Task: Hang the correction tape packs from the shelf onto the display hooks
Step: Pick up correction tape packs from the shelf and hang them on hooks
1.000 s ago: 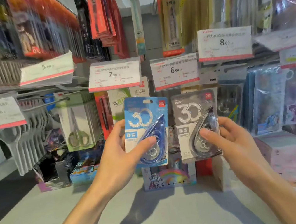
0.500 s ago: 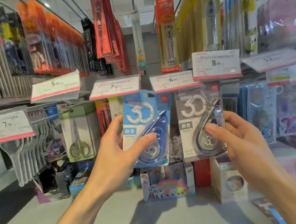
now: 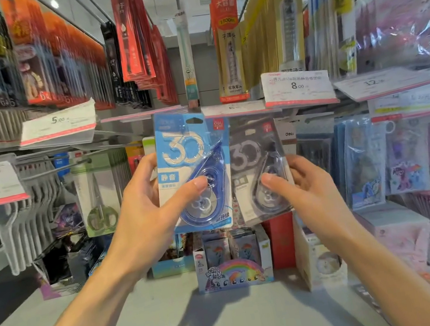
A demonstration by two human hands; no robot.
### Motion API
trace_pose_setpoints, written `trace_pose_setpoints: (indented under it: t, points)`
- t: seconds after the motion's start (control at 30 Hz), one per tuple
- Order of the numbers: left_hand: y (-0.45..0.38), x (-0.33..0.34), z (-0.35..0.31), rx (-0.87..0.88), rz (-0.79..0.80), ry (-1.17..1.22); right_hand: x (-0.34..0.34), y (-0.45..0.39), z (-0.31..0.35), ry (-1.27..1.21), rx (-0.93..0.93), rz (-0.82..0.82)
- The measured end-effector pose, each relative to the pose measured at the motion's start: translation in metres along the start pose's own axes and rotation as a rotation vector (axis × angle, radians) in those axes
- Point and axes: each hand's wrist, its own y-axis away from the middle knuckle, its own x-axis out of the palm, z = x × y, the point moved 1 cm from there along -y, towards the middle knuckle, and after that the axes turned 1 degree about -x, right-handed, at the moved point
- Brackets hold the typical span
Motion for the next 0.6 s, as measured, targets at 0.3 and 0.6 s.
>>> trace_pose_setpoints:
  t: [0.3,0.6]
  points:
    - [-0.001,-0.003,-0.002,0.005,0.003,-0.015,0.02,-0.026,0.002,0.105,-0.002,-0.033]
    - [-0.002,-0.009,0.009,-0.022,0.012,-0.061,0.037,-0.046,-0.028,0.067,0.119,-0.085]
